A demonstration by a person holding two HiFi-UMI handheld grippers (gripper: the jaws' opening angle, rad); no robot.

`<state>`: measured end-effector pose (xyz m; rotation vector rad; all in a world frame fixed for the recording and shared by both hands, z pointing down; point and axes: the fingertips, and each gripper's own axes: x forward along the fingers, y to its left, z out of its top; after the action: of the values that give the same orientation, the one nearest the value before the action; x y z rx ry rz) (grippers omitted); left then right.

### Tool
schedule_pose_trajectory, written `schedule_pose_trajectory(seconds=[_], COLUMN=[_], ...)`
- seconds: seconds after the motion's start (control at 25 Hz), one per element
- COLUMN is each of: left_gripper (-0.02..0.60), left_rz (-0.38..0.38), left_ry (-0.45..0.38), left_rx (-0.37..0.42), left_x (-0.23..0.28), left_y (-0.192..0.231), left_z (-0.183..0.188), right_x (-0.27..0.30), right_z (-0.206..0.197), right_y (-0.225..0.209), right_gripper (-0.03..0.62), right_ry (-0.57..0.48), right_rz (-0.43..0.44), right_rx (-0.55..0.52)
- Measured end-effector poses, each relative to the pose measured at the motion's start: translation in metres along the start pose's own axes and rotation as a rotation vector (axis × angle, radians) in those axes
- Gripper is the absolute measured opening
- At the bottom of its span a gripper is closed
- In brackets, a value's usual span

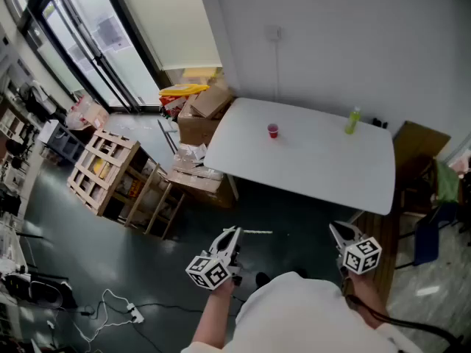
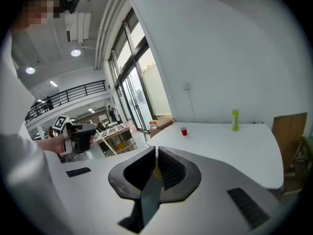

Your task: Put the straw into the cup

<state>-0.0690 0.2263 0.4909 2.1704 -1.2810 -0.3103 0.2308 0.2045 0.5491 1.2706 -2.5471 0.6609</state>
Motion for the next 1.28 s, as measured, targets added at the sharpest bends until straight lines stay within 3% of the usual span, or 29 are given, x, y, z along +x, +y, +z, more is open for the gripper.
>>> schedule_pose_trajectory(seconds=[0.8,1.28], left_gripper=[0.023,0.024], left_rz=[-0.025,-0.056], left_ry=[0.014,0.04], left_rx=[-0.009,-0.01], left_x=[-0.006,-0.023], left_y=[0.014,0.04], left_z=[0.009,0.013], right_x=[0.003,0.01], right_z=[-0.001,-0.014], right_y=[0.015,0.037], right_gripper=[0.043,0.043], right_ry=[-0.002,0.001], right_rz=[-0.012,-0.073], right_rx=[0.022,0.072])
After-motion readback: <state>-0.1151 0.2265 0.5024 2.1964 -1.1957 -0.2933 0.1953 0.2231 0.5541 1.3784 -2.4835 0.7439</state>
